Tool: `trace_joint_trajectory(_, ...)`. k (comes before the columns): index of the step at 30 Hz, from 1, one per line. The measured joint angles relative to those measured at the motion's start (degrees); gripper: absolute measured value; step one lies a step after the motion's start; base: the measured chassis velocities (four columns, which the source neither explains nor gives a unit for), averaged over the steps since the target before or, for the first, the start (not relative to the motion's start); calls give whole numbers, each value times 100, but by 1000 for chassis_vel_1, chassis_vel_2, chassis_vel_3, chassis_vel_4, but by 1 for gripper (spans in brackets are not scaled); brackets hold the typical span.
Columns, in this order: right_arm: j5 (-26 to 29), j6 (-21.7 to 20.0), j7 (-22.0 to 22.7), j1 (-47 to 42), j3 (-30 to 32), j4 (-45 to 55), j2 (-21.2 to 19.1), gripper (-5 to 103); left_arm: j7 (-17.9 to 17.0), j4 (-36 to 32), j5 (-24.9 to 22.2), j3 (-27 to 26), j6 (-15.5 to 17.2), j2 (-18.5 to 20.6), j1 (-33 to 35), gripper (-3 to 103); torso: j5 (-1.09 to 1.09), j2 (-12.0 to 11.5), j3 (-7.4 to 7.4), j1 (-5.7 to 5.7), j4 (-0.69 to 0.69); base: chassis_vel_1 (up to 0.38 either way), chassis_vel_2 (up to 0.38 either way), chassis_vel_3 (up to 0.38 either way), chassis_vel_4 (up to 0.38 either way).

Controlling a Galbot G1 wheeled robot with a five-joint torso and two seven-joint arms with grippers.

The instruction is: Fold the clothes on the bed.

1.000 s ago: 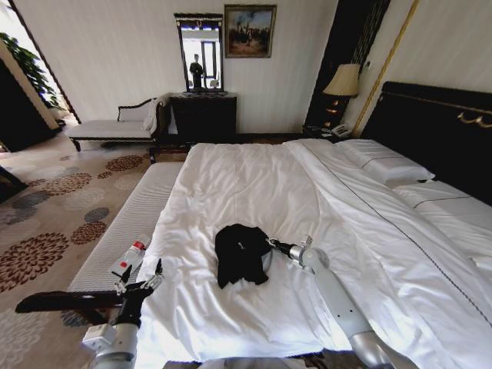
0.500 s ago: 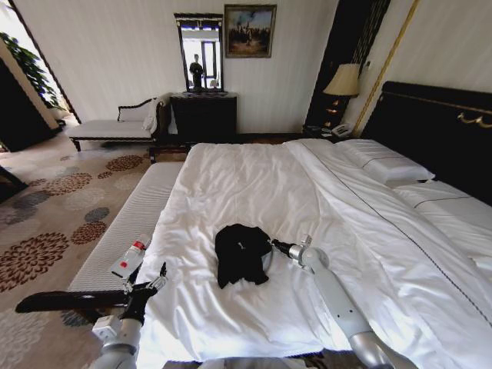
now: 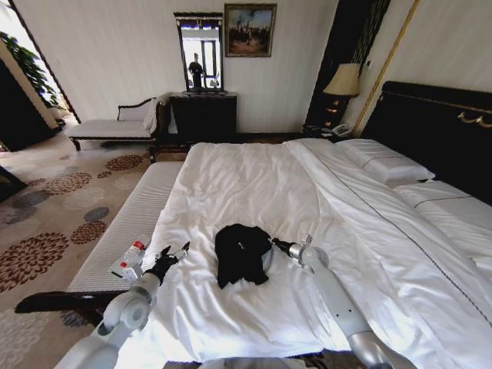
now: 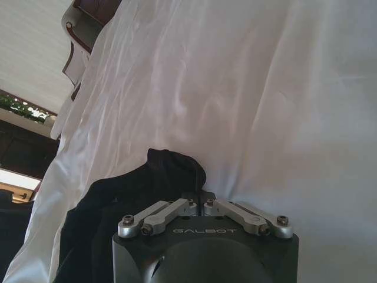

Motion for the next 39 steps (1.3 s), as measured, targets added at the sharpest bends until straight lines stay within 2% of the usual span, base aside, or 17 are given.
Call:
trace_joint_trajectory(2,-13,3,0,2,0,-8,10,1,22,79,-73,91,4,20,-141,100,0,0,0,0,-2,0,0,0,0)
trace_joint_trajectory(4,-112,10,7,4,-2,-52,57,1,80,653,-505,670,44,23,-999,100,-1,0,0,0,-5,0,0,0,0)
trace_joint_trajectory(5,-112,10,7,4,-2,-52,57,1,80,653,-505,670,44,23,-999,100,-1,0,0,0,-5,0,0,0,0)
trace_joint_trajectory(9,-197,23,7,10,60,-153,121,1,47,1507,-1010,1521,109,-348,-2086,100,2,-1,0,1,-4,0,0,0,0)
trace_joint_trajectory(16,-186,35,-12,5,142,-162,45,1,24,2312,-1024,2243,135,-873,-2820,100,1,-1,0,1,-2,0,0,0,0)
trace_joint_trajectory(25,-148,35,28,106,109,-165,-9,1,-129,2905,-1025,2368,165,-1307,-3064,99,0,-1,-1,0,-2,0,0,0,0)
trace_joint_trajectory(33,-147,55,73,122,98,-165,5,1,-128,3322,-973,2525,243,-1444,-3221,98,1,-1,-1,0,-2,0,0,0,0)
trace_joint_trajectory(37,-143,60,84,122,112,-166,1,1,-137,3419,-1008,2588,278,-1485,-3279,94,1,0,-1,0,-3,0,0,0,0)
trace_joint_trajectory(39,-116,62,99,123,135,-165,-5,1,-161,3514,-1010,2639,312,-1522,-3324,85,0,0,-1,0,-3,0,0,0,0)
